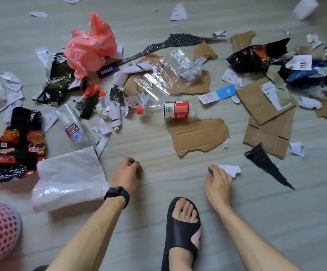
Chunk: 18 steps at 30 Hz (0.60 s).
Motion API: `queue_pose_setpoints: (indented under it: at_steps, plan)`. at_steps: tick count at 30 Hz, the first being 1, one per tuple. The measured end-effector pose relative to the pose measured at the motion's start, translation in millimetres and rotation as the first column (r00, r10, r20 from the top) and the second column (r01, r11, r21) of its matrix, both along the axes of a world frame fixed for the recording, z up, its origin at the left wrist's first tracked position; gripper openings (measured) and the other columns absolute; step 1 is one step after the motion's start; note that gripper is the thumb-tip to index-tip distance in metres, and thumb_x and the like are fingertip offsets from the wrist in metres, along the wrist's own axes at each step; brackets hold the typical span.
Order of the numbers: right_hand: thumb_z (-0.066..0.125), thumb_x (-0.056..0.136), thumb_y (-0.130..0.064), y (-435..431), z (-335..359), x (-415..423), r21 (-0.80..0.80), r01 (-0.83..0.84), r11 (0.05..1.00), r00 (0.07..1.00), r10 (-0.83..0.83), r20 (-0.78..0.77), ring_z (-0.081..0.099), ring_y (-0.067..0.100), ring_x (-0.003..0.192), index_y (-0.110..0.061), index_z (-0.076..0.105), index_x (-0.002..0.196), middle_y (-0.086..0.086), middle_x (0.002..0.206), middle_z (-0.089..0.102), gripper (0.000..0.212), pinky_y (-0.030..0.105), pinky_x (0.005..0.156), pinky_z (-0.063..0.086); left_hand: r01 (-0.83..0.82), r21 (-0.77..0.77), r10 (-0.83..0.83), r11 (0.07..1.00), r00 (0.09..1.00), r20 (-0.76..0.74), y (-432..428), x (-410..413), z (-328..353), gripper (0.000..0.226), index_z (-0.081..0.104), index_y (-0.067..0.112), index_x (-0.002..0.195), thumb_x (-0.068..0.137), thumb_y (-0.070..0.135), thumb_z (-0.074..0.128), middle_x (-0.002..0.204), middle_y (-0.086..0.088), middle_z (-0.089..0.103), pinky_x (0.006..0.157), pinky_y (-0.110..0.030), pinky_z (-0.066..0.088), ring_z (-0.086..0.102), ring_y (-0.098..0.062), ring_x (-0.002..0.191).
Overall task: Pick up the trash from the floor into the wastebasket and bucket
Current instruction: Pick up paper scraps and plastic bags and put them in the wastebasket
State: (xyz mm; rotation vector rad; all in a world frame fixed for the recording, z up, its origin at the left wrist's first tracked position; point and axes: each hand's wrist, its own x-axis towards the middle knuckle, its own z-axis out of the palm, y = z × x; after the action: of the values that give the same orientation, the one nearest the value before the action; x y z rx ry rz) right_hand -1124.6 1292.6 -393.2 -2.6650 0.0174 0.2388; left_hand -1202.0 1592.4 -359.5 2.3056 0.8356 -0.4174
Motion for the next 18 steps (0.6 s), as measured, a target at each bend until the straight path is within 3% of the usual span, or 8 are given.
queue_pose_setpoints:
  at_steps: [3, 5, 7, 9, 12, 15, 18]
  plan:
    - [0.062, 0.088, 0.004, -9, 4, -11, 0.112, 0.084, 0.990, 0.992, -0.073, -0.100, 0.050, 0.033, 0.127, -0.002, 0.065, 0.121, 0.016, 0.137, 0.050, 0.034, 0.035, 0.109, 0.035, -0.049, -0.116, 0.053, 0.992, 0.998, 0.030, -15, -9, 15, 0.037, 0.073, 0.022, 0.091, 0.074, -0.006, 0.055, 0.107, -0.001, 0.065, 0.089, -0.040, 0.053, 0.064, -0.022, 0.096]
    - [0.068, 0.087, -0.004, -17, 6, -18, 0.140, 0.106, 0.984, 0.992, -0.096, -0.076, 0.050, 0.032, 0.127, -0.005, 0.060, 0.127, 0.013, 0.136, 0.048, 0.041, 0.040, 0.108, 0.039, -0.014, -0.099, 0.020, 0.995, 0.998, 0.053, -18, -11, 22, 0.057, 0.071, 0.021, 0.108, 0.071, -0.015, 0.046, 0.102, 0.000, 0.061, 0.089, -0.033, 0.052, 0.063, -0.020, 0.094]
    - [0.078, 0.081, -0.021, -23, 8, -18, 0.083, 0.184, 0.979, 0.983, -0.183, -0.025, 0.049, 0.033, 0.121, -0.010, 0.057, 0.131, 0.012, 0.133, 0.049, 0.055, 0.042, 0.103, 0.041, -0.023, -0.187, 0.042, 0.982, 0.994, 0.099, -22, -6, 33, 0.065, 0.063, 0.023, 0.117, 0.072, -0.018, 0.041, 0.086, 0.002, 0.061, 0.080, -0.034, 0.056, 0.065, -0.025, 0.085]
    - [0.080, 0.078, -0.035, -28, 10, -11, 0.003, 0.280, 0.960, 0.959, -0.280, 0.042, 0.046, 0.036, 0.115, -0.014, 0.055, 0.132, 0.014, 0.135, 0.048, 0.063, 0.044, 0.099, 0.041, -0.046, -0.253, 0.084, 0.966, 0.986, 0.143, -29, 2, 46, 0.062, 0.057, 0.020, 0.122, 0.077, -0.019, 0.041, 0.075, -0.006, 0.057, 0.066, -0.021, 0.054, 0.064, -0.027, 0.077]
    - [0.076, 0.084, -0.031, -30, 13, 1, -0.035, 0.334, 0.942, 0.939, -0.335, -0.080, 0.043, 0.039, 0.113, -0.019, 0.063, 0.125, 0.015, 0.135, 0.047, 0.045, 0.044, 0.099, 0.041, -0.048, -0.255, 0.084, 0.966, 0.988, 0.132, -36, 12, 60, 0.050, 0.056, 0.024, 0.120, 0.085, -0.011, 0.049, 0.081, -0.001, 0.068, 0.060, -0.006, 0.044, 0.068, -0.008, 0.077]
    - [0.068, 0.092, -0.020, -30, 13, 12, 0.042, 0.180, 0.983, 0.981, -0.176, -0.082, 0.055, 0.040, 0.102, -0.012, 0.071, 0.107, 0.016, 0.112, 0.061, 0.017, 0.040, 0.087, 0.043, -0.025, -0.226, 0.052, 0.974, 0.992, 0.114, -40, 20, 66, 0.037, 0.056, 0.033, 0.110, 0.091, 0.001, 0.057, 0.080, 0.008, 0.072, 0.061, -0.004, 0.042, 0.065, 0.008, 0.076]
    - [0.059, 0.099, -0.028, -29, 23, 37, 0.079, 0.146, 0.986, 0.985, -0.138, -0.103, 0.060, 0.035, 0.099, -0.010, 0.072, 0.104, 0.013, 0.101, 0.070, 0.023, 0.036, 0.082, 0.044, 0.002, -0.230, 0.027, 0.973, 0.992, 0.123, -48, 27, 71, 0.034, 0.060, 0.033, 0.108, 0.090, 0.003, 0.061, 0.080, 0.008, 0.073, 0.064, -0.005, 0.044, 0.066, 0.006, 0.077]
